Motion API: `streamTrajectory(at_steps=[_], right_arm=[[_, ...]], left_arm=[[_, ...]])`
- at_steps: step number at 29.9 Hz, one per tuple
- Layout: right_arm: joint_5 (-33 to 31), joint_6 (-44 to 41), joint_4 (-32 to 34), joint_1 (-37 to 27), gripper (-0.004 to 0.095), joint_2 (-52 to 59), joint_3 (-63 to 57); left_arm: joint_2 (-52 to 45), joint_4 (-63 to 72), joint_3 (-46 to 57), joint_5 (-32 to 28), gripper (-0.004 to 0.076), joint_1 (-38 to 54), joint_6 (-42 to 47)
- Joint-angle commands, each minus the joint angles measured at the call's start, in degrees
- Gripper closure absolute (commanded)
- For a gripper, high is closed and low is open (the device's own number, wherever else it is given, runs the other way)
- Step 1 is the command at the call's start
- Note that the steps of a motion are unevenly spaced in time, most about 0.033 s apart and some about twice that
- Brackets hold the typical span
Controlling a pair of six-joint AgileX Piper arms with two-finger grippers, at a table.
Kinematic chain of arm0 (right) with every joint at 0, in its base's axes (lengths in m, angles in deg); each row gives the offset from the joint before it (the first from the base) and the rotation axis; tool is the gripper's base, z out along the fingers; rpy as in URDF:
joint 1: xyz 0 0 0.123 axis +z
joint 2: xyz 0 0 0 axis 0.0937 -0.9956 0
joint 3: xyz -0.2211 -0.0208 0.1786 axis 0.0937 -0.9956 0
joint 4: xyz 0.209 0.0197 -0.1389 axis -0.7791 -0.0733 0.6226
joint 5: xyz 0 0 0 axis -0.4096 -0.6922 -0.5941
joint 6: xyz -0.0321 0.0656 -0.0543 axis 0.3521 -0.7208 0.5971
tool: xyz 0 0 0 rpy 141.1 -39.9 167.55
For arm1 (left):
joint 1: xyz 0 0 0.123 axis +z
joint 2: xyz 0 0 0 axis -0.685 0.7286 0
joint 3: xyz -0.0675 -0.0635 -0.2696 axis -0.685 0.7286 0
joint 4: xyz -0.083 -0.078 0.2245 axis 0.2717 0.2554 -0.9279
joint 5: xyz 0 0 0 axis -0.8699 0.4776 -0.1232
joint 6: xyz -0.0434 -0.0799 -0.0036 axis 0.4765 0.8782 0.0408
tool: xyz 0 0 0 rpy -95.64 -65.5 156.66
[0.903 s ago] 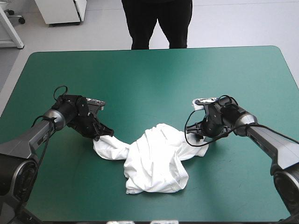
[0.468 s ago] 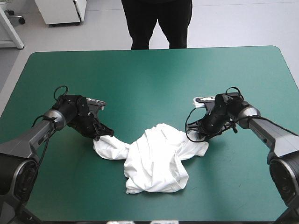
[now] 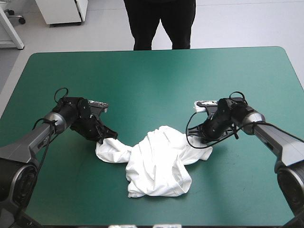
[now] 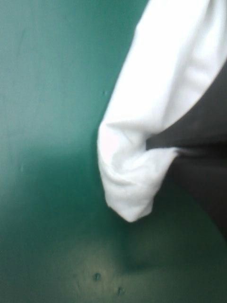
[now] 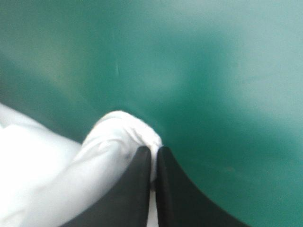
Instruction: Fold the cloth
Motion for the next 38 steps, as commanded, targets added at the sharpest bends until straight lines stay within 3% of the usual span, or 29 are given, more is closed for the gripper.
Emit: streamTrajectory(at_steps=[1, 6, 15, 23, 28, 35, 38], right_arm=[[-2.06, -0.78, 5.11, 0.07, 0.0925, 9.28, 1.15], [-5.72, -2.16, 12.00, 0.07, 0.0925, 19.58, 5.40], [-10.96, -0.98, 13.54, 0.07, 0.0925, 30.53, 20.95], [-14.76, 2.78, 13.43, 0.07, 0.0925, 30.89, 42.10], [-15.26, 4.59, 13.42, 0.07, 0.0925, 29.42, 54.66], [-18.06, 5.45, 12.06, 0.07, 0.0925, 27.32, 64.90], [-21.81, 5.16, 11.96, 0.07, 0.0924, 26.97, 64.75]], left_arm=[[-6.46, 2.95, -2.95, 0.36, 0.0733, -0.75, 0.28], [-13.54, 3.24, -10.07, 2.56, 0.0733, -0.75, 0.54], [-23.58, 3.39, -27.74, 6.97, 0.0733, -0.75, 0.67], [-25.54, 3.39, -50.12, 6.68, 0.0733, -0.75, 0.11], [-25.54, 3.70, -61.92, 3.42, 0.0733, -0.75, 0.11], [-25.54, 5.49, -69.05, 2.36, 0.0733, -0.75, -0.17], [-25.62, 5.62, -69.05, 6.86, 0.0733, -0.75, -0.31]])
